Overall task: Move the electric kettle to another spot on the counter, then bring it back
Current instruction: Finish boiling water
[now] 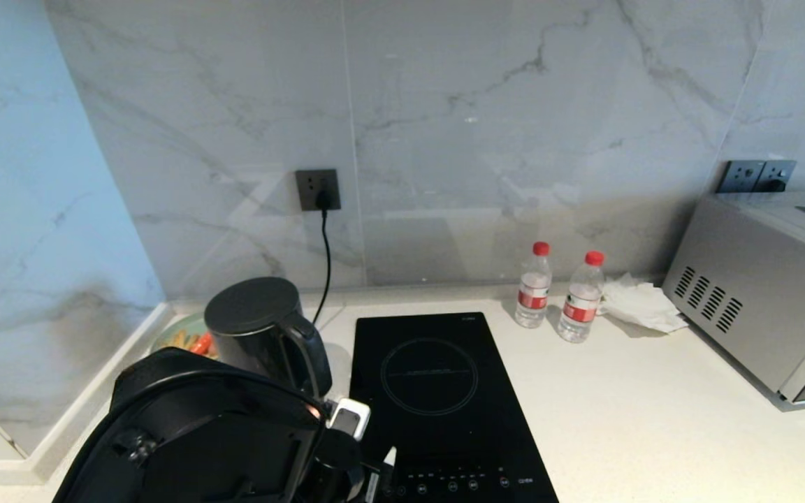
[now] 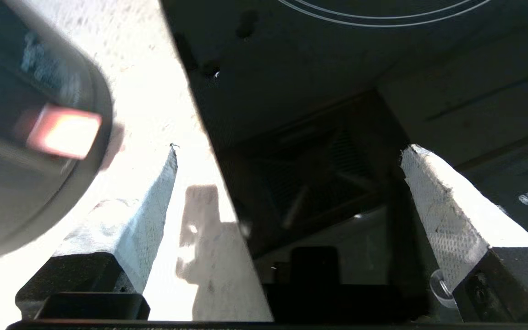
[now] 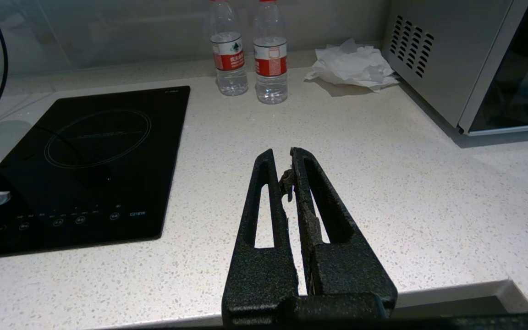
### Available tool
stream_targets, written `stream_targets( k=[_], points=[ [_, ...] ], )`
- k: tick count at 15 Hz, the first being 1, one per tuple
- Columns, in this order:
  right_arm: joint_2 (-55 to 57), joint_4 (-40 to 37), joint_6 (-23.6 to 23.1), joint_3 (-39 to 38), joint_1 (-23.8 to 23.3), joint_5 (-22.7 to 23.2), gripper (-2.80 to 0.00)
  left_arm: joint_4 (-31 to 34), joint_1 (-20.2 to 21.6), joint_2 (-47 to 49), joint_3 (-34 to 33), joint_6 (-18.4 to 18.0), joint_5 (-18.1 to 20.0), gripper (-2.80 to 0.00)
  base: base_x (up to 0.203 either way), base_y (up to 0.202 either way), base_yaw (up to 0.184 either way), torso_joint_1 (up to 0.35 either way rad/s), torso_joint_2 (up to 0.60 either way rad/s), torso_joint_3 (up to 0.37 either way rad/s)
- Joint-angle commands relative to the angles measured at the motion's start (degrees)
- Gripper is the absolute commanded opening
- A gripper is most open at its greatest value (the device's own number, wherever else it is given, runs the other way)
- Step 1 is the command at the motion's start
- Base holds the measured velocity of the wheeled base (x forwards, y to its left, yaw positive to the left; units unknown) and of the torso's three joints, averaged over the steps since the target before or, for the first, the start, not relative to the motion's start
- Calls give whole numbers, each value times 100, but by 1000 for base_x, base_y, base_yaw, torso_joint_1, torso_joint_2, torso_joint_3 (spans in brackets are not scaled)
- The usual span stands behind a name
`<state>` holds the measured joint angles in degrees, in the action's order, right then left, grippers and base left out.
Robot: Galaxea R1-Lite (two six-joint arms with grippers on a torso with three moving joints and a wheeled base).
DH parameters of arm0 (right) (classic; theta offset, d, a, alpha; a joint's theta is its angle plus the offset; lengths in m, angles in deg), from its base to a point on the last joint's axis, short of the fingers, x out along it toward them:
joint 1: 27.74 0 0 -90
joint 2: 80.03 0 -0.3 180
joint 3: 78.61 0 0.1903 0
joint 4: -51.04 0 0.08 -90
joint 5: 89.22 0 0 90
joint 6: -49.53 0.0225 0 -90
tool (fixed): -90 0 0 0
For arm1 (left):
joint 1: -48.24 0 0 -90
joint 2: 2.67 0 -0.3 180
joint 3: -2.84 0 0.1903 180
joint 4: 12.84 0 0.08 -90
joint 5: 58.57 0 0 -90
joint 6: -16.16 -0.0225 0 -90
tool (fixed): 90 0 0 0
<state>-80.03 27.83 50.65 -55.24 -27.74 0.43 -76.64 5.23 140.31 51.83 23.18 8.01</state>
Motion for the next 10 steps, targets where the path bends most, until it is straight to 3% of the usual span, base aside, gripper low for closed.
stream_targets(
  k=[1, 10],
  points=[
    [0, 2, 2, 0, 0, 0, -280, -50, 39, 227, 236, -71, -35, 0, 0, 0, 0, 0, 0, 0],
    [0, 2, 2, 0, 0, 0, -280, -50, 312, 310, 144, -410, -23, 0, 0, 0, 0, 0, 0, 0]
  ],
)
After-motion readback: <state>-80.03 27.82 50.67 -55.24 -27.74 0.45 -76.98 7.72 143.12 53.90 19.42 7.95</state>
